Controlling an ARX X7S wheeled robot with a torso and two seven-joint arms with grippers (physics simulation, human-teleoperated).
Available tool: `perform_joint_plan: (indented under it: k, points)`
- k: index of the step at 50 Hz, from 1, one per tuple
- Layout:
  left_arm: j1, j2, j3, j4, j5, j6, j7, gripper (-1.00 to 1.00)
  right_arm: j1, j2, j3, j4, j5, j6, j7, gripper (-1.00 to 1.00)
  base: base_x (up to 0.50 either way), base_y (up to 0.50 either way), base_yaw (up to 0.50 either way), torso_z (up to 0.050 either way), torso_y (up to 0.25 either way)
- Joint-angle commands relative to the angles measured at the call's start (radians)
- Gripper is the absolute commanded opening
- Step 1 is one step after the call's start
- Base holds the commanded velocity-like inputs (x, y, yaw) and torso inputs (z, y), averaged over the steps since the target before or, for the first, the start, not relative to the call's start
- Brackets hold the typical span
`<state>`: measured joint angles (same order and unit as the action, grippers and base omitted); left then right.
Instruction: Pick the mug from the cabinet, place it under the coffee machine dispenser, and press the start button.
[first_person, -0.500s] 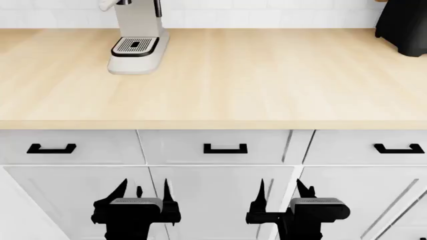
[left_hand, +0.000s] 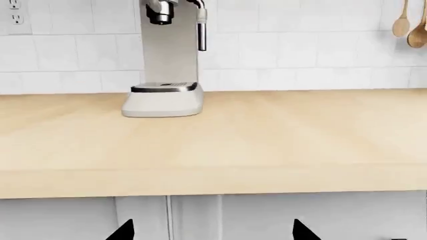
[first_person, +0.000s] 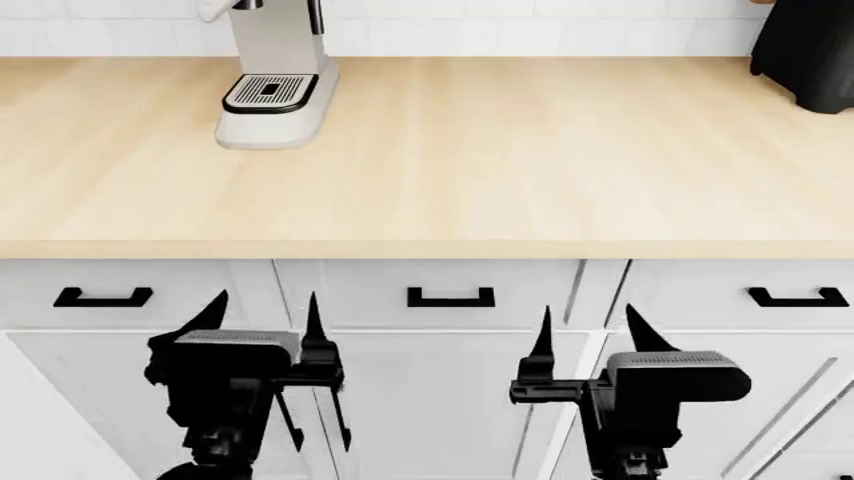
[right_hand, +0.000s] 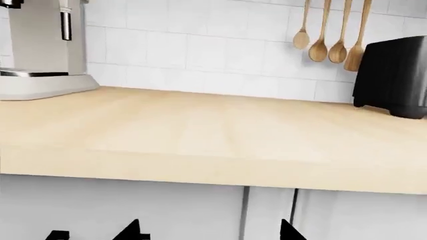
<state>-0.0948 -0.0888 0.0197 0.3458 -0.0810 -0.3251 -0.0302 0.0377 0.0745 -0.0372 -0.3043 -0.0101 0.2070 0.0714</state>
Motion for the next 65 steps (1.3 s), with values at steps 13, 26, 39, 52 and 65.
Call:
perform_joint_plan:
  k: [13, 26, 39, 52, 65]
  points:
    - [-0.591, -0.107, -0.066, 0.418, -0.169, -0.747, -0.021, 1.00, 0.399, 0.095, -0.053, -0.400, -0.060, 0.532, -0.022, 1.00, 0.00, 0.00, 0.00, 0.000, 0.000]
    - [-1.114, -0.152, -0.141, 0.327, -0.237, -1.067, -0.006, 1.00, 0.822, 0.099, -0.075, -0.269, -0.031, 0.751, -0.091, 1.00, 0.00, 0.00, 0.00, 0.000, 0.000]
    - [-1.892, -0.155, -0.016, -0.390, -0.200, -1.027, 0.031, 1.00, 1.220, 0.058, -0.158, 0.642, -0.044, 0.416, -0.084, 1.00, 0.00, 0.00, 0.00, 0.000, 0.000]
    - [-2.261, -0.087, 0.043, -1.219, 0.045, -0.602, 0.108, 1.00, 1.649, -0.062, -0.259, 1.613, -0.039, 0.058, -0.046, 1.00, 0.00, 0.00, 0.00, 0.000, 0.000]
    - [-2.261, -0.045, -0.015, -1.416, 0.065, -0.526, 0.043, 1.00, 1.642, -0.062, -0.223, 1.613, 0.032, 0.056, -0.028, 1.00, 0.00, 0.00, 0.00, 0.000, 0.000]
